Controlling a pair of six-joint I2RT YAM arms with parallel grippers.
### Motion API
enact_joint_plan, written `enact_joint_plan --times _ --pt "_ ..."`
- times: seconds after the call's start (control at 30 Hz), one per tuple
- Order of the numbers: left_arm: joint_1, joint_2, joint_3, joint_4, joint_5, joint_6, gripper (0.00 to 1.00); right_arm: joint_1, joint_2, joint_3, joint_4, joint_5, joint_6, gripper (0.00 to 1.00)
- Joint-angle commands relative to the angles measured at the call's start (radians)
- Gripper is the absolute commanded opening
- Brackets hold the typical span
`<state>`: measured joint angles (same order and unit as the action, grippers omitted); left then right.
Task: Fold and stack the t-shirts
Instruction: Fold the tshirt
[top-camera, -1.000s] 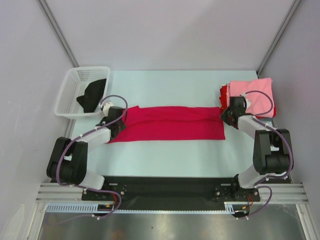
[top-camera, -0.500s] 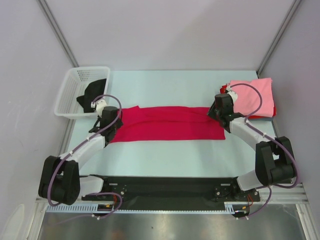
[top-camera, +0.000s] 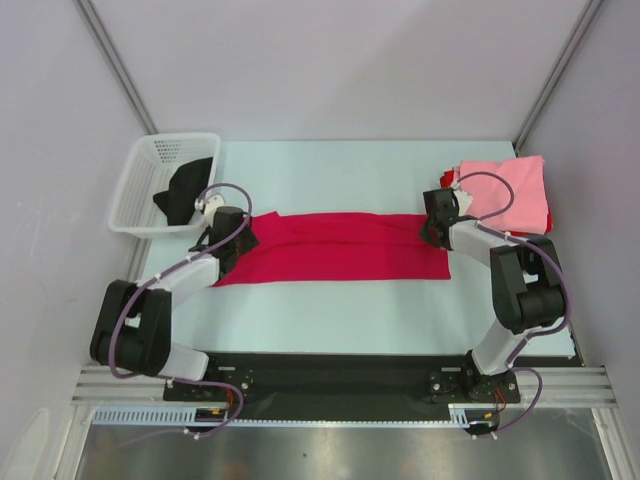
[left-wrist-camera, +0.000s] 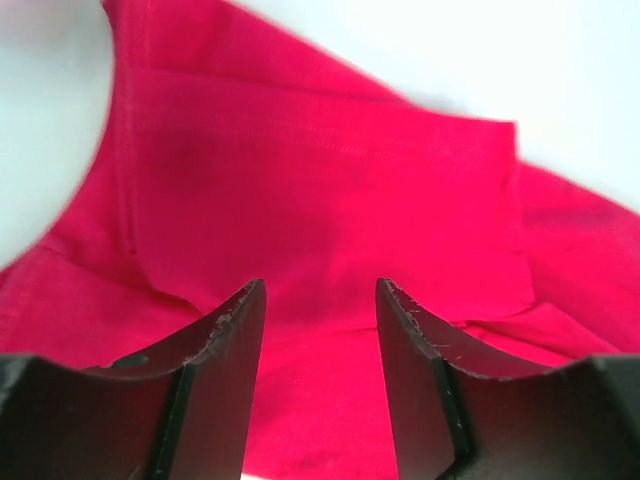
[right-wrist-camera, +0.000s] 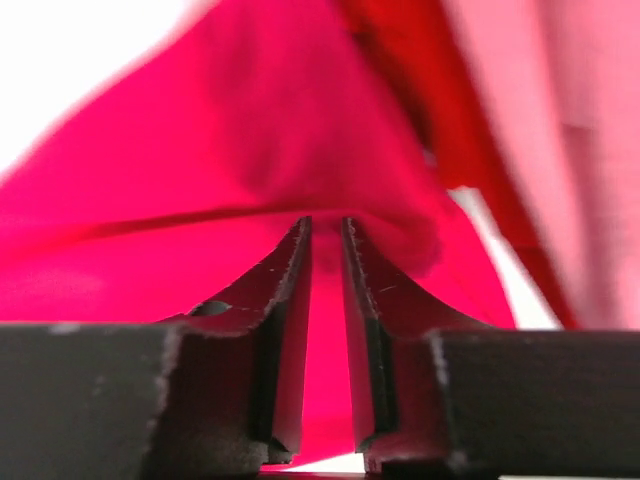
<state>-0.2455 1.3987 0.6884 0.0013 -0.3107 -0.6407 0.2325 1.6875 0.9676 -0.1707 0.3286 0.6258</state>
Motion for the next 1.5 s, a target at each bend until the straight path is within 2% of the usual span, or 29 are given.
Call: enact_joint_plan --times 0.0,0.1,0.13,0.23,0.57,0.73,1.1,1.2,1.23,1.3,1.33,1.37,1.47 --pt "0.015 0.062 0.034 0.031 0.031 -0.069 0.52 -0.018 0.005 0.02 -0.073 0.076 0.04 0.21" --pt "0.078 0.083 0.008 0.037 0.094 -0.129 0.51 -0.05 -0.046 -0.027 -0.052 0.066 0.057 0.2" --pt "0.092 0.08 -0.003 0.061 0.1 -0.131 0.51 -0.062 -0.081 -0.061 -0.017 0.055 0.052 0.23" --pt "0.092 0.049 -0.023 0.072 0.085 -0.094 0.52 -0.07 -0.13 -0.073 -0.007 0.032 0.034 0.34" --pt "0.064 -0.063 -0.03 0.037 0.035 -0.057 0.54 -0.071 -0.158 -0.109 0.01 0.006 0.063 0.48" --pt "0.054 -0.075 -0.046 0.034 0.021 -0.059 0.65 -0.07 -0.126 -0.107 0.017 -0.006 0.077 0.5" --pt "0.045 -0.037 -0.046 0.039 0.002 -0.042 0.67 -0.058 -0.101 -0.118 0.008 0.006 0.089 0.49" --pt "0.045 -0.023 -0.043 0.043 0.016 -0.053 0.67 -0.059 -0.115 -0.136 0.023 0.006 0.089 0.45" --pt "0.045 -0.02 -0.043 0.045 0.019 -0.057 0.66 -0.059 -0.118 -0.138 0.03 0.001 0.088 0.34" --pt "0.045 -0.015 -0.043 0.049 0.021 -0.06 0.66 -0.059 -0.124 -0.138 0.039 -0.002 0.086 0.19" --pt "0.043 -0.01 -0.043 0.051 0.021 -0.062 0.65 -0.059 -0.124 -0.136 0.043 -0.009 0.077 0.04" --pt "0.045 -0.007 -0.043 0.052 0.022 -0.063 0.63 -0.061 -0.124 -0.132 0.045 -0.011 0.075 0.0" --pt "0.045 0.006 -0.041 0.057 0.025 -0.073 0.61 -0.059 -0.129 -0.125 0.045 -0.014 0.069 0.0"
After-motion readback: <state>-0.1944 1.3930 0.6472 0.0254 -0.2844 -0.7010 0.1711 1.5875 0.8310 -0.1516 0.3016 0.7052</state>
